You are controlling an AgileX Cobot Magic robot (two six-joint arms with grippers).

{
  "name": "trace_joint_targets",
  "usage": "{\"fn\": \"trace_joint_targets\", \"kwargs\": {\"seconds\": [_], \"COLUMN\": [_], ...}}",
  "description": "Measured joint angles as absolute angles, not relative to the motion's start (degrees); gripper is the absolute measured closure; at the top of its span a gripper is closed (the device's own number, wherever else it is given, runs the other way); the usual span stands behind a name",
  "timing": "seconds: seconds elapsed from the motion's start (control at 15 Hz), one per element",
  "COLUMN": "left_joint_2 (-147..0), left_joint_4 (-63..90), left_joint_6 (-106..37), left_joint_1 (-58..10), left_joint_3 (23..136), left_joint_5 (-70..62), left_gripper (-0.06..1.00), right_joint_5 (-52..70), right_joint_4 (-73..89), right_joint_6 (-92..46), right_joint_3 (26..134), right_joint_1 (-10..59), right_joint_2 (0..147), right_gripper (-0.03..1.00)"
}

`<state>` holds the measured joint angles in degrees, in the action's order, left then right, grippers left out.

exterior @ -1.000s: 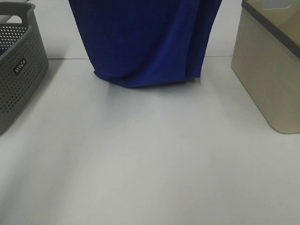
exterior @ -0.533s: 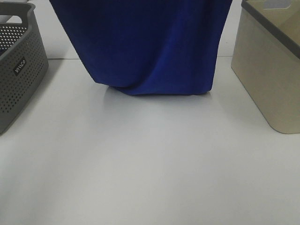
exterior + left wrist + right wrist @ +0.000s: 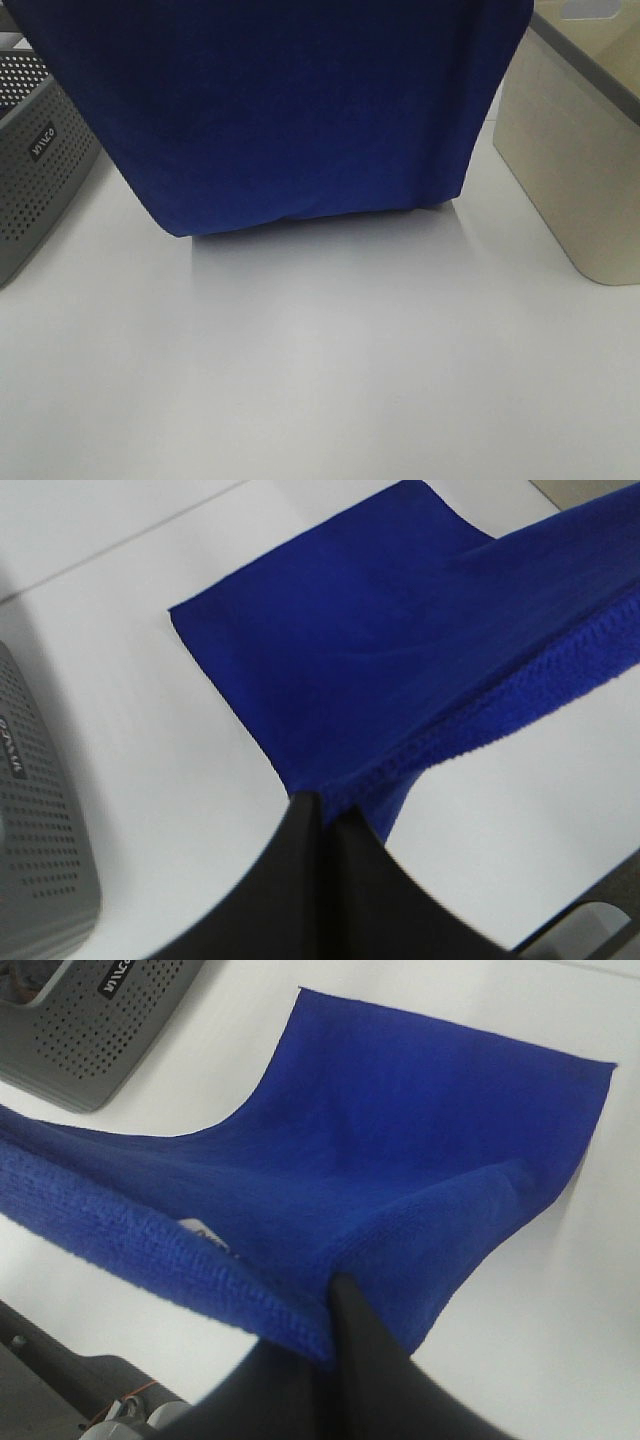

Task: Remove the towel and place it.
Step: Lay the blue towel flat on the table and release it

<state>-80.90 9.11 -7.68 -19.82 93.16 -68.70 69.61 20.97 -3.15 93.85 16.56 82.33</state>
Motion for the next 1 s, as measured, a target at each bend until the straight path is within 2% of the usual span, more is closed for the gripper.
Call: {"fn": "trace_joint_targets", "kwargs": {"seconds": [0.53, 0.6, 1.0], "left_joint_2": [-76.9, -76.8, -76.7], "left_joint_4": [16.1, 18.9, 26.8], "left_joint_6": [-6.8, -6.9, -8.4], "left_joint_1": [-19.9, -20.0, -20.0], "left_joint_3": [72.8, 67.4, 50.8], "left_joint_5": [-68.0, -67.8, -66.6], "left_gripper": [0.94, 0.94, 0.94], "right_joint_5": [68.9, 68.2, 67.7], "right_joint_4": [24.8, 25.2, 28.0], "right_joint_6": [-3.0, -3.0, -3.5], "right_joint_3": [68.9, 62.7, 45.2], "right_joint_1": [16.6, 16.6, 16.6], "right_joint_2": [72.2, 70.9, 70.5], "right_gripper": [0.95, 0.95, 0.95]}}
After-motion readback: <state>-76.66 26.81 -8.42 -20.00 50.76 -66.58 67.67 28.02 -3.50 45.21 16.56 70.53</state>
